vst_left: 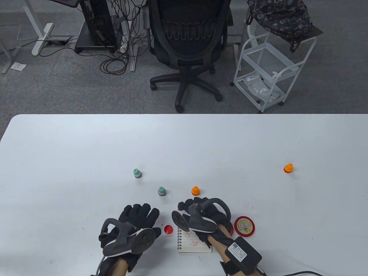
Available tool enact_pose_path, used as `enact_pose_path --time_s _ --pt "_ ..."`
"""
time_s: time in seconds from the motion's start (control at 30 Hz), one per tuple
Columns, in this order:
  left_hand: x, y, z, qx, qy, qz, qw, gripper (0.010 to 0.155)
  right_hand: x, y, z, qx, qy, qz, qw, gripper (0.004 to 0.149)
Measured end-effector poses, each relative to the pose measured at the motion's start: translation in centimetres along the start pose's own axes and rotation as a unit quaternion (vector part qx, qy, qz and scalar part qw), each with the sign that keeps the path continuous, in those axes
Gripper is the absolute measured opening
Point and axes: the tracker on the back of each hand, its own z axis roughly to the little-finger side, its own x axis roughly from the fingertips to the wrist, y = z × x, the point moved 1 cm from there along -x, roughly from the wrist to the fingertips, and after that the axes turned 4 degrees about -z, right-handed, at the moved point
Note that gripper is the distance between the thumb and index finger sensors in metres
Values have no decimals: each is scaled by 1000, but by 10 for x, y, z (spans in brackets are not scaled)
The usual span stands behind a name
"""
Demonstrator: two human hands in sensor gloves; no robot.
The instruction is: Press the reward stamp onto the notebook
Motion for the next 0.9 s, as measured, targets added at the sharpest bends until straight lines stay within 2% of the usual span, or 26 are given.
enact_pose_path --time_s 0.9 --pt "0 -2 -3 5 -7 6 1000 67 -3 -2 1 -15 16 -14 1000 48"
